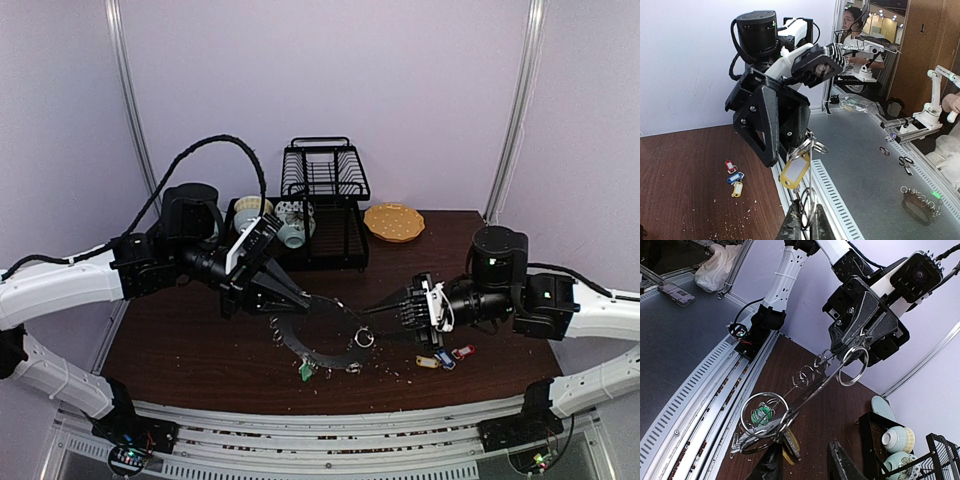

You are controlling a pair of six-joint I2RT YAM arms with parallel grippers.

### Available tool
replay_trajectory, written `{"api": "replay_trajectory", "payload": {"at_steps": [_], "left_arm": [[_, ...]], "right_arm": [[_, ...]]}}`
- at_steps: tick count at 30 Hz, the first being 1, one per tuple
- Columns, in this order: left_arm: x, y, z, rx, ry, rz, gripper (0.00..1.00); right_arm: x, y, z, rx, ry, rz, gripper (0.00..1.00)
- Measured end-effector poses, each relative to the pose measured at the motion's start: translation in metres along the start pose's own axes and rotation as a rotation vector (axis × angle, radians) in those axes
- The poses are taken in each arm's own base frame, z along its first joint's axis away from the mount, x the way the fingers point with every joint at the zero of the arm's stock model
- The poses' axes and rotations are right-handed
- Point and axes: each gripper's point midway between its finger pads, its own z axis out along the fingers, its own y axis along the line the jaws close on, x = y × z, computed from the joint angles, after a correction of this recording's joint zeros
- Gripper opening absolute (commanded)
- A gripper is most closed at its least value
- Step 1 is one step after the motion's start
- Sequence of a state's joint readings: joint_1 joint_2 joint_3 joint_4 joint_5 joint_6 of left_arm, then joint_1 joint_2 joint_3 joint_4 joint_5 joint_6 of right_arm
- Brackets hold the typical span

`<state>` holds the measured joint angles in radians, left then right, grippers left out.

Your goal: Put the keys on the keyring

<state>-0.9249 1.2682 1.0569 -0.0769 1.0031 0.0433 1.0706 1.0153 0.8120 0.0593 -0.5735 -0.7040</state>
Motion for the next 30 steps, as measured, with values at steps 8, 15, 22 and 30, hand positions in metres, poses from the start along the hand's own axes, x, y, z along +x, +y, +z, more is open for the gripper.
{"api": "replay_trajectory", "payload": {"at_steps": [8, 15, 22, 30], "left_arm": [[0.0, 0.0, 0.0, 0.0, 0.0, 0.0, 0.0], [-0.0001, -0.0006, 0.0004, 0.002, 0.0, 0.001, 0.0], [-0.0001, -0.0005, 0.0004, 0.001, 0.0, 0.001, 0.0], [0.0012, 0.0029, 0.0005, -0.018, 0.006, -0.003, 0.0]], "right_arm": [[-0.0018, 0.0012, 0.0, -0.008, -0.009, -0.011, 0.35], [-0.0068, 0.0025, -0.0002, -0.019, -0.034, -0.026, 0.19], [-0.0082, 0.0015, -0.0002, -0.015, -0.04, -0.035, 0.08], [-0.0098, -0.0023, -0.0041, 0.01, -0.033, -0.039, 0.0]]}}
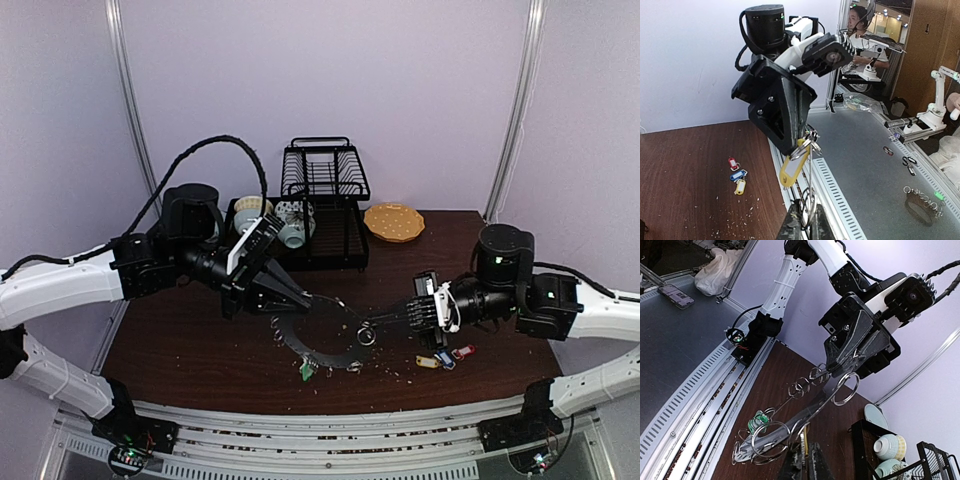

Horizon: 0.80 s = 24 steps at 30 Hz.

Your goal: Put the keys on the keyring

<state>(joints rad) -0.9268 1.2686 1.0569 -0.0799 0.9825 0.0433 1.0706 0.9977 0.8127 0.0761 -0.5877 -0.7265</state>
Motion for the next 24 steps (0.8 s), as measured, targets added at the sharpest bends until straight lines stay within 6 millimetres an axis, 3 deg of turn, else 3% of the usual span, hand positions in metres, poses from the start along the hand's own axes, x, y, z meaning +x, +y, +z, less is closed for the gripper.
{"api": "replay_trajectory", "payload": {"at_steps": [18, 24], "left_arm": [[0.006, 0.019, 0.001, -0.101, 0.046, -0.06, 0.0], [0.005, 0.021, 0.0, -0.116, 0.047, -0.069, 0.0]], "right_arm": [[0.006, -0.026, -0.013, 0.1, 0.149, 0.01, 0.0], [0.011, -0.026, -0.013, 0.098, 0.188, 0.027, 0.0]]}}
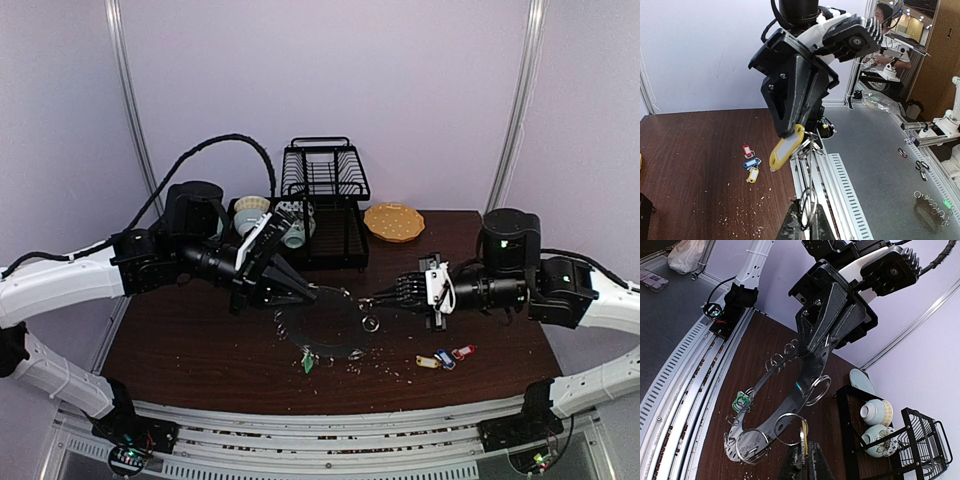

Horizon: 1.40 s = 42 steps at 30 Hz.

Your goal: Put the keys on the keyring

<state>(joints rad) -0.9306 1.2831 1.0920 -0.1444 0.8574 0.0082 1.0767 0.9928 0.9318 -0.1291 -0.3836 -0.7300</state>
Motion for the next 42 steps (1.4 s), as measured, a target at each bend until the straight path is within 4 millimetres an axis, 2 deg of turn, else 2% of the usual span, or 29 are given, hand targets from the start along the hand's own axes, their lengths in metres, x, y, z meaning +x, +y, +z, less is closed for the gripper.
{"api": "replay_trajectory", "payload": {"at_steps": [20, 26, 35, 42], "left_arm": [[-0.004, -0.001, -0.006, -0.06, 0.009, 0.007, 0.0], [0.0, -0.002, -0.005, -0.074, 0.029, 0.003, 0.0], [0.001, 0.0, -0.005, -0.085, 0.034, 0.015, 0.0], [-0.003, 0.0, -0.005, -0.085, 0.027, 0.027, 0.0]], "right_arm": [[-0.013, -0.013, 0.0, -0.001, 0.01, 0.112, 0.0], [-0.009, -0.007, 0.004, -0.024, 0.03, 0.121, 0.0], [-0.004, -0.012, 0.005, 0.0, 0.065, 0.123, 0.0], [0.007, -0.012, 0.011, 0.01, 0.11, 0.129, 0.0]]}}
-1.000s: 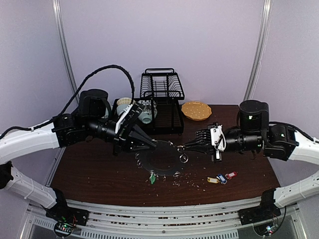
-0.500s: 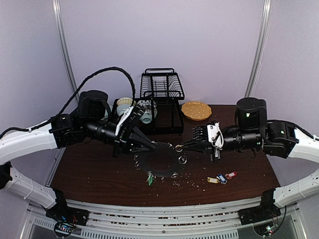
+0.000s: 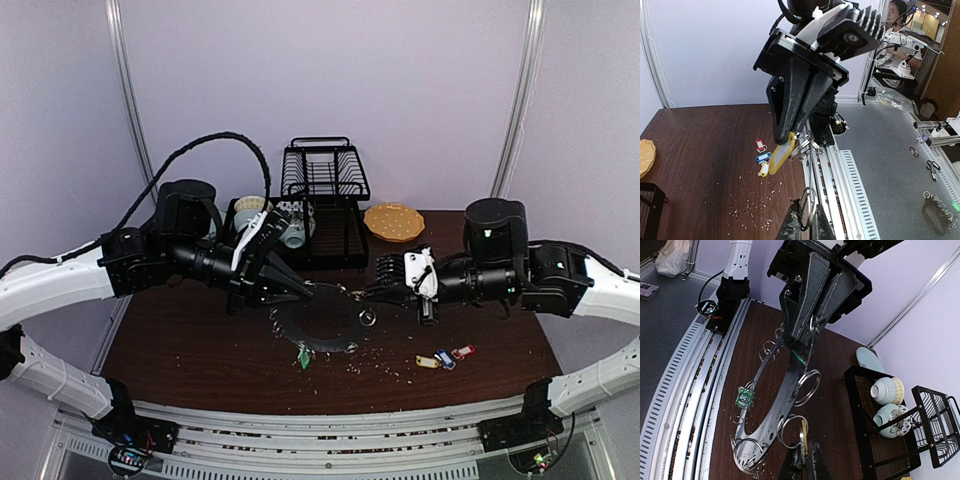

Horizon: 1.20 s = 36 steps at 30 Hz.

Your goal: Put the keys on the keyring

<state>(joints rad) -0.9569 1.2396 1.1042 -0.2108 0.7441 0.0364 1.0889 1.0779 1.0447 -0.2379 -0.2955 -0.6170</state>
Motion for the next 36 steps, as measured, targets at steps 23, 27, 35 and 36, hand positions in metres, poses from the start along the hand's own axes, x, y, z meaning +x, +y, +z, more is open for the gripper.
{"api": "replay_trajectory", "payload": {"at_steps": [23, 27, 35, 36], "left_arm": [[-0.006, -0.004, -0.004, -0.004, -0.015, 0.035, 0.0], [-0.006, -0.007, -0.003, 0.006, -0.015, 0.038, 0.0], [-0.006, -0.009, -0.003, 0.019, -0.016, 0.039, 0.0], [-0.006, -0.009, -0.003, 0.019, -0.016, 0.039, 0.0]], "right_arm": [[-0.015, 0.011, -0.004, -0.071, -0.072, 0.083, 0.0], [-0.025, 0.014, -0.012, -0.076, -0.142, 0.043, 0.0], [-0.031, 0.014, -0.011, -0.077, -0.172, -0.002, 0.0], [-0.03, 0.014, -0.011, -0.075, -0.171, -0.009, 0.0]]}}
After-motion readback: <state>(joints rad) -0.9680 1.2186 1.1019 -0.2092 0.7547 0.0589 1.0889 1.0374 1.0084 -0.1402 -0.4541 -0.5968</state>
